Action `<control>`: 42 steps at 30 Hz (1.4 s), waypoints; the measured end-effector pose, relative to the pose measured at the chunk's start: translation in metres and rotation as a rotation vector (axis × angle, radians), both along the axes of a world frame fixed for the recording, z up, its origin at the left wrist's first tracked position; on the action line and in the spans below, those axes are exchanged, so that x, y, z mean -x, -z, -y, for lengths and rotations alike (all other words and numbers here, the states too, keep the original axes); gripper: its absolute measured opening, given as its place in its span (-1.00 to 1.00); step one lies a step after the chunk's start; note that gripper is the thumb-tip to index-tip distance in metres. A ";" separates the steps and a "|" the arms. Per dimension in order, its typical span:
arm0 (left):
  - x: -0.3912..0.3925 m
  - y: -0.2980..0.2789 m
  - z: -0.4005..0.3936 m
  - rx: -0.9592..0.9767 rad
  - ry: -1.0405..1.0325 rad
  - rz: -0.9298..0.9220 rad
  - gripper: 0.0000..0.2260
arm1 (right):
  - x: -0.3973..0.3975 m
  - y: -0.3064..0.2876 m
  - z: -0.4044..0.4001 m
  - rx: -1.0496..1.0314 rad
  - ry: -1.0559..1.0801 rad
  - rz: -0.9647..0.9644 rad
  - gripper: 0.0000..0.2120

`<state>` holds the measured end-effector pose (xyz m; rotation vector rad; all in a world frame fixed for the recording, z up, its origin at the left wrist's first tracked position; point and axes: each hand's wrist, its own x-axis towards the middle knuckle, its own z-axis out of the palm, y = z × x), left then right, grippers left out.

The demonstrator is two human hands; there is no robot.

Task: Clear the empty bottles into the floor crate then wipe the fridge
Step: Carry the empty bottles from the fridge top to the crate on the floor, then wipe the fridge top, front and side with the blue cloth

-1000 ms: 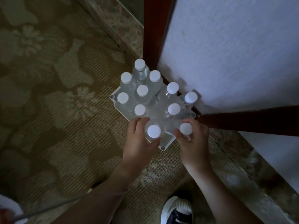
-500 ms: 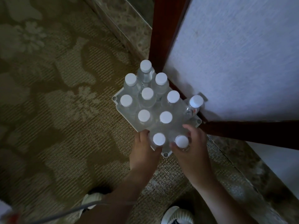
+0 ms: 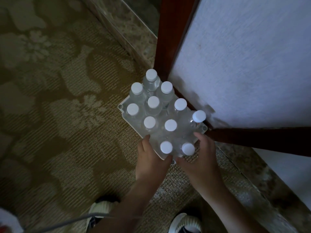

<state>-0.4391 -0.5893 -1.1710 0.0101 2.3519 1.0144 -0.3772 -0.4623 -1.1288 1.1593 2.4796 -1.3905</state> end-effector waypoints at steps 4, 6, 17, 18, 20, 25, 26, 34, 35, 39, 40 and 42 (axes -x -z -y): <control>0.008 -0.056 0.017 -0.091 -0.009 -0.073 -0.04 | 0.013 -0.041 0.004 -0.126 -0.103 -0.007 -0.10; 0.016 -0.088 0.029 -0.114 -0.007 -0.116 -0.05 | 0.023 -0.070 0.009 -0.129 -0.117 -0.029 -0.10; 0.117 -0.406 0.055 -0.237 0.123 -0.469 -0.49 | 0.106 -0.358 0.013 -0.032 -0.131 -0.219 -0.37; 0.128 -0.446 0.056 -0.245 0.129 -0.507 -0.51 | 0.115 -0.395 0.013 -0.016 -0.134 -0.247 -0.40; 0.147 -0.533 0.060 -0.275 0.118 -0.571 -0.54 | 0.130 -0.472 0.016 0.004 -0.135 -0.302 -0.48; 0.181 -0.749 0.080 -0.398 0.123 -0.743 -0.66 | 0.157 -0.669 0.028 0.032 -0.132 -0.517 -0.45; 0.185 -0.791 0.084 -0.413 0.129 -0.782 -0.67 | 0.161 -0.708 0.031 0.020 -0.135 -0.559 -0.36; 0.184 -1.050 0.103 -0.573 0.167 -1.068 -0.67 | 0.170 -0.965 0.052 -0.104 -0.224 -0.859 -0.45; 0.182 -1.070 0.107 -0.590 0.175 -1.100 -0.67 | 0.169 -0.986 0.054 -0.127 -0.227 -0.886 -0.50; 0.177 -1.121 0.124 -0.620 0.193 -1.179 -0.64 | 0.163 -1.049 0.060 -0.199 -0.232 -0.995 -0.58; 0.176 -1.129 0.129 -0.617 0.193 -1.191 -0.63 | 0.162 -1.060 0.061 -0.212 -0.230 -1.017 -0.58; 0.174 -1.139 0.139 -0.620 0.184 -1.210 -0.63 | 0.162 -1.075 0.065 -0.223 -0.227 -1.070 -0.60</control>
